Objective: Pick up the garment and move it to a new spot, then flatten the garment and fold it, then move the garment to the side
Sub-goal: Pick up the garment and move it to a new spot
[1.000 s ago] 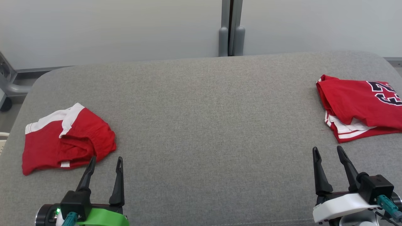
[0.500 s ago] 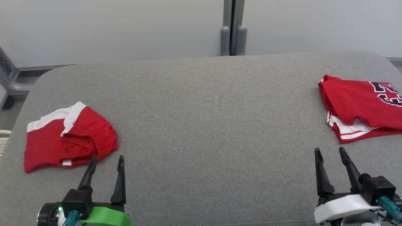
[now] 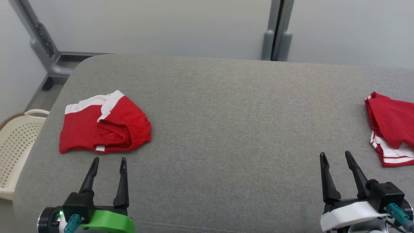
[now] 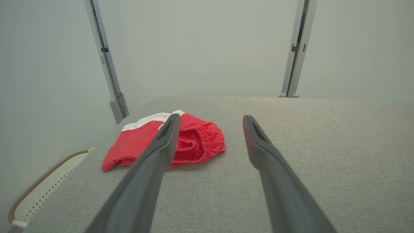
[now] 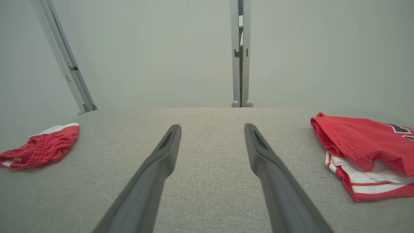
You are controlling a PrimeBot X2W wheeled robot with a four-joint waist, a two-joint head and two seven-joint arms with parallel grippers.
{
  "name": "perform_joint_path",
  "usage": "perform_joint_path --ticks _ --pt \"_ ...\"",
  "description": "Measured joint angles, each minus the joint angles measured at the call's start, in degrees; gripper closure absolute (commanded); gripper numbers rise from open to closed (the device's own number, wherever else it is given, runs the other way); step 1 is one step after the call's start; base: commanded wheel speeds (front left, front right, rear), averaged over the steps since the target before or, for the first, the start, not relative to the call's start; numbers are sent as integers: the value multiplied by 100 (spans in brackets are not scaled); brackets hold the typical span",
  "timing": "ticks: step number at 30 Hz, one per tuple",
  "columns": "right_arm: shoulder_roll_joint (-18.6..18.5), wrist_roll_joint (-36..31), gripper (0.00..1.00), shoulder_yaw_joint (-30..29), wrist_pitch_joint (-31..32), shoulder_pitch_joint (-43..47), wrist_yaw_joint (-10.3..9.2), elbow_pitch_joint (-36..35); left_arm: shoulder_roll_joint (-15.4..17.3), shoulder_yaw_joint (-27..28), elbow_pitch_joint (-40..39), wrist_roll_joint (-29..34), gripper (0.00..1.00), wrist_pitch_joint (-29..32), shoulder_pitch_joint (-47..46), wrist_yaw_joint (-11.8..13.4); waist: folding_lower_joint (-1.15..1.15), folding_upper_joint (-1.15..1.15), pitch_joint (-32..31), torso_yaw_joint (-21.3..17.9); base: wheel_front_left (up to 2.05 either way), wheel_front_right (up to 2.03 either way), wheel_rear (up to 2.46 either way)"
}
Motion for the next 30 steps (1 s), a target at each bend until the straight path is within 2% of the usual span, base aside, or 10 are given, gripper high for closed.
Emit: perform_joint_path --ticks 18,23,30 --pt "68 0 0 216 0 74 1 3 -55 170 -77 -57 0 0 129 79 0 0 -63 1678 0 0 0" --pt "74 2 0 276 0 -12 1 64 -71 218 -121 -59 0 -1 149 96 0 0 -40 1874 0 0 0" --pt "69 19 0 330 0 -42 1 125 -86 247 -136 -59 0 -1 151 97 0 0 -10 1899 0 0 0"
